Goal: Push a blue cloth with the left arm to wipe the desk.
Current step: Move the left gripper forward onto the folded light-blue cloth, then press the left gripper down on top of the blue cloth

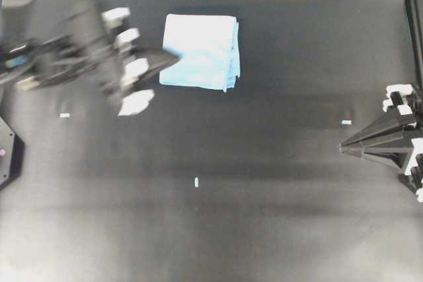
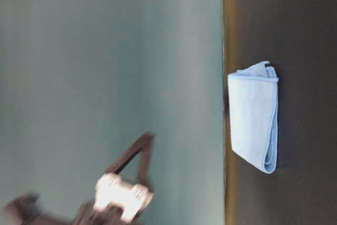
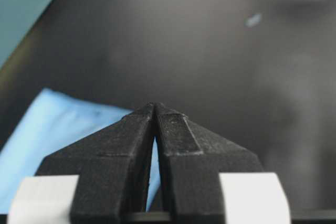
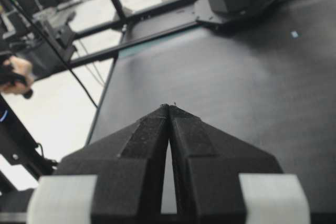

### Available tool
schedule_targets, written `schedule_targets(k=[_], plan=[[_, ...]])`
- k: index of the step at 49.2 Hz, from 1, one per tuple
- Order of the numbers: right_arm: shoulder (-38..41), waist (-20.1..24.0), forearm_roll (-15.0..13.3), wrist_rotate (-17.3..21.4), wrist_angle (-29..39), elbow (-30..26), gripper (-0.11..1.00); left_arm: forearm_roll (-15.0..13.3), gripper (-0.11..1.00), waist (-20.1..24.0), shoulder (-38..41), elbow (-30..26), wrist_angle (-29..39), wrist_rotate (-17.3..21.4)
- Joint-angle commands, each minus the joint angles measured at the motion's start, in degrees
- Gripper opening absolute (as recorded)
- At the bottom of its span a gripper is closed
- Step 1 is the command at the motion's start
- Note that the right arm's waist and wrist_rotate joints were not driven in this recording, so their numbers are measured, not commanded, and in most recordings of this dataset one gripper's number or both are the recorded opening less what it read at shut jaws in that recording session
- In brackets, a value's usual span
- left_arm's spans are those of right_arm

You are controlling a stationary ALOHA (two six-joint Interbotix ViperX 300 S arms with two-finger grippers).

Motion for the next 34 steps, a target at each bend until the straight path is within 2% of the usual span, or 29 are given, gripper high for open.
schedule_targets(k=[1,7,17,20,22,34], plan=[[0.44,0.0,0.0,0.0,0.26,-0.97,0.0,0.18,0.07,2.02,6.15,-4.66,0.35,-0.09],[0.26,0.0,0.09,0.0,0.26,-0.62,0.0,0.18,0.21,4.48,13.1,-8.61,1.67,-0.09],[0.09,0.0,0.09,0.0,0.0,0.09,0.0,0.18,0.75,7.29,22.06,-12.74,3.43,0.7],[0.09,0.0,0.09,0.0,0.0,0.18,0.0,0.18,0.87,7.91,24.7,-13.71,3.87,1.05],[0.09,0.0,0.09,0.0,-0.09,0.26,0.0,0.26,0.9,8.35,26.1,-14.24,4.13,1.23],[-0.18,-0.09,0.09,0.0,0.26,0.7,0.0,0.18,0.88,9.14,30.5,-14.41,4.13,1.67]])
